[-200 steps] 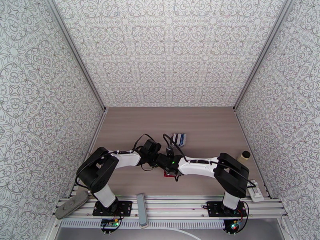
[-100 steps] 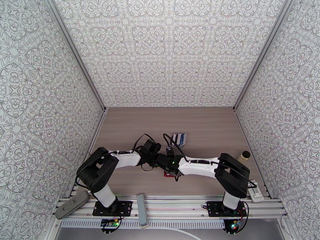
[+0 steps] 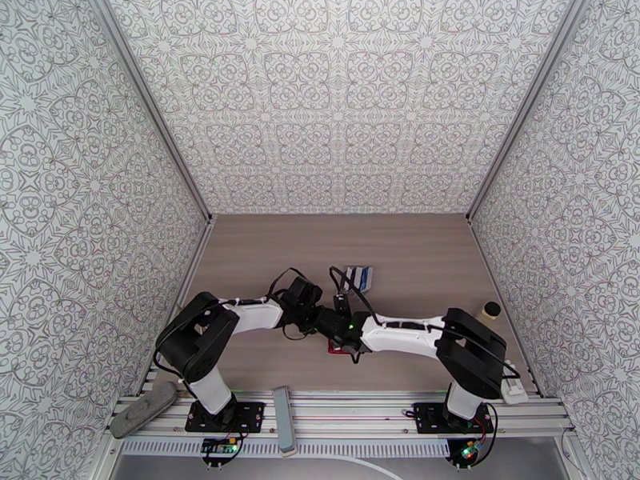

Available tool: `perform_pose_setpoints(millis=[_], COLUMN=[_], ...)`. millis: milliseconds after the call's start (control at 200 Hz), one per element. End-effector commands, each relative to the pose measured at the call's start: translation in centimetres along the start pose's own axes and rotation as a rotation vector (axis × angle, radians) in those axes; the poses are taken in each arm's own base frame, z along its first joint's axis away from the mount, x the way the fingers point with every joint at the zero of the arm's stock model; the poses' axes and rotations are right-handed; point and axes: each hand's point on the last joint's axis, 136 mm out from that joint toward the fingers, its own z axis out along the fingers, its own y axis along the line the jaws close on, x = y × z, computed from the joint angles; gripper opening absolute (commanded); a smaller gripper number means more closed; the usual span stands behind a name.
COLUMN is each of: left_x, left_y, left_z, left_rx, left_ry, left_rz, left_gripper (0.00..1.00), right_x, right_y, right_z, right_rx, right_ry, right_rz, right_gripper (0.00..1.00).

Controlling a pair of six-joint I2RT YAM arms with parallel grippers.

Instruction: Put the credit cards into the card holder

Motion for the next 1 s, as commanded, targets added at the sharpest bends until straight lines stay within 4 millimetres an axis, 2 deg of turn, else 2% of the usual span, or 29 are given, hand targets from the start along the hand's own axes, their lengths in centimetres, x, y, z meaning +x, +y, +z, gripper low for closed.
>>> perform_pose_setpoints(millis=[0,295,760,990], left_x=[4.0,3.1,-0.9,-1.6], left_y=[8.1,7.6,4.8,3.5], left_z=[1.4,1.0,-0.5,-0.5], left_rx=[-0.282,-0.270,-0.189,-0.178], left_ry=[0.106,0.066,-0.052,-0.055], left_rz=[-0.118,-0.129,-0.128,-0.096], left_gripper=[0.19,0.19,0.21,0.23], right_x=[-0.3,-0.9,-2.3,-1.4], right_y=[-0.4,-1.5,-4.8,-5.4], right_z=[-0.9,-1.6,-2.2,-1.6], right_rx=[-0.033,-0.056,-0.030,-0.024], right_ry=[-0.009,-0.037,-0.076,-0.050], right_rz=[0.008,0.061,0.122,0.131], right_gripper=[0.00,0.00,0.00,0.05])
